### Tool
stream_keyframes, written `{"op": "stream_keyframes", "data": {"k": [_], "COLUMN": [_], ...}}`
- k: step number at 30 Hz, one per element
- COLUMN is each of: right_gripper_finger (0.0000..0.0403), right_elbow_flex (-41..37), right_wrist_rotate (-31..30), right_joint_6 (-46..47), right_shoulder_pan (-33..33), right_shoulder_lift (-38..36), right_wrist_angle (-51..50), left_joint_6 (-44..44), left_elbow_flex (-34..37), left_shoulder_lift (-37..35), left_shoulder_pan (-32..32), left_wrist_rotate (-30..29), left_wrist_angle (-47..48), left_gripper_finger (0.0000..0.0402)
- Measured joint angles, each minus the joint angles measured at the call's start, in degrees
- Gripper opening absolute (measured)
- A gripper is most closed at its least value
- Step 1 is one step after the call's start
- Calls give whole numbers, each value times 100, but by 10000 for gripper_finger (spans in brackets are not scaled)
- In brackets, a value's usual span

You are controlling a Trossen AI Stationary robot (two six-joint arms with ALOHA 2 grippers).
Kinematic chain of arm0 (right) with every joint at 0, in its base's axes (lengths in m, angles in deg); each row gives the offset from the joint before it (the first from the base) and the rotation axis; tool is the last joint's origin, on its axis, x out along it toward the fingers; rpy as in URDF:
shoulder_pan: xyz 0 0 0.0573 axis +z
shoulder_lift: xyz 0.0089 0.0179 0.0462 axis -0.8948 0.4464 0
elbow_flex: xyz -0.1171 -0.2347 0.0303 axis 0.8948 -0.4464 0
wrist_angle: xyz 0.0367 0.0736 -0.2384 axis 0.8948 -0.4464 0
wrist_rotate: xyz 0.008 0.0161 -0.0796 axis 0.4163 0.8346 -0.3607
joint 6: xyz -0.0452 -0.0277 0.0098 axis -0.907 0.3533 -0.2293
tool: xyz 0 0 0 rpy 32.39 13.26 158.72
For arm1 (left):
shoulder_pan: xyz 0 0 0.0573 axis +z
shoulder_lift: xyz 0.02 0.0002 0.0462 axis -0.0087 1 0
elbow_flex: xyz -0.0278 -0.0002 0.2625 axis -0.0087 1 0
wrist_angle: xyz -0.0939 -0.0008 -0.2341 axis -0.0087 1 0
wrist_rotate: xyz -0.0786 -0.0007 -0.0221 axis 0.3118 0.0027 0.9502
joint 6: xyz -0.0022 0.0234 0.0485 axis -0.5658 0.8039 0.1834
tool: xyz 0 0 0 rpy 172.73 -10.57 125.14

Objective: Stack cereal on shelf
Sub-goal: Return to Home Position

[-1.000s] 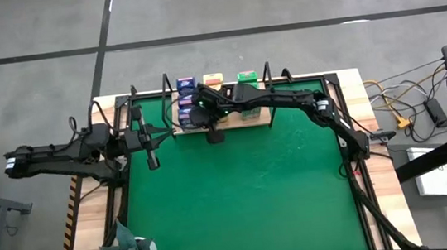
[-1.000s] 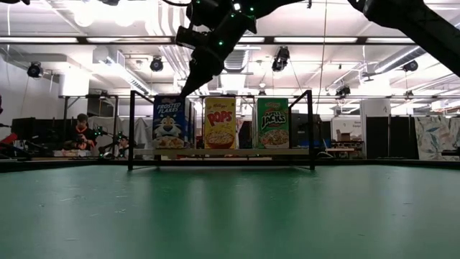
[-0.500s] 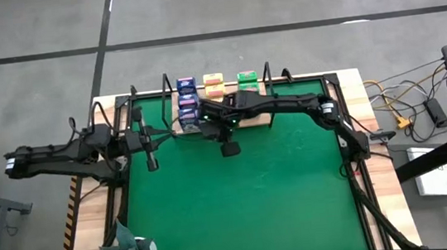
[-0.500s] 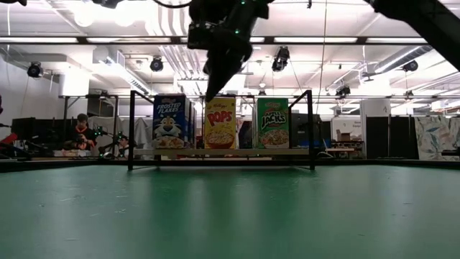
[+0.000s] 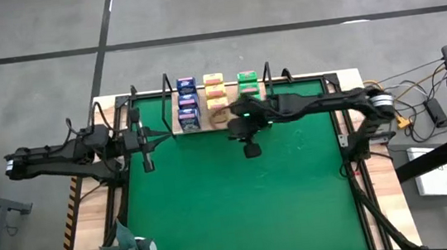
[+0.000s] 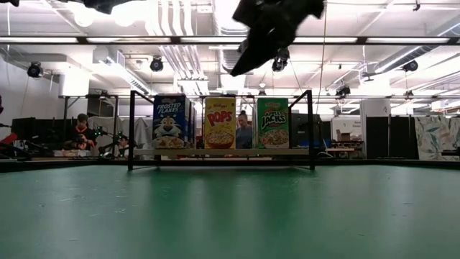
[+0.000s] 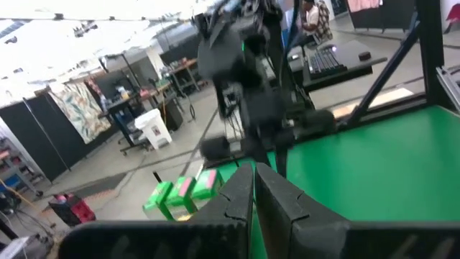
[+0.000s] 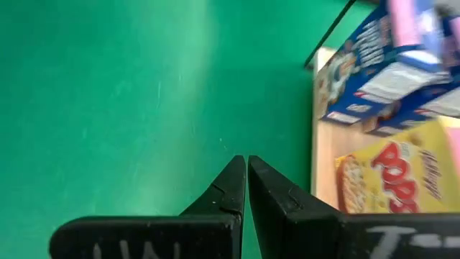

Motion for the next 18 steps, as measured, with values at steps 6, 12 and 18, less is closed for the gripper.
{"op": "stream_keyframes", "data": {"k": [6, 12, 18], "right_gripper_finger": [9, 9, 9], "right_elbow_flex": [-1673, -3234, -4539], "right_wrist_rotate": [-2, -3, -4], "right_joint_6": [212, 374, 508], "right_shoulder_pan": [-2, -2, -2], "right_shoulder_lift": [-1436, -2855, -4137], "right_wrist_angle": [1374, 2609, 3528], "left_joint_6": [-129, -521, -656], "left_elbow_flex": [0, 2, 90], "left_shoulder_lift": [-34, -66, -108], "left_shoulder_pan": [0, 0, 0], "left_wrist_rotate": [2, 6, 38], "left_wrist_angle": [478, 636, 729], "left_gripper_finger": [0, 0, 0]}}
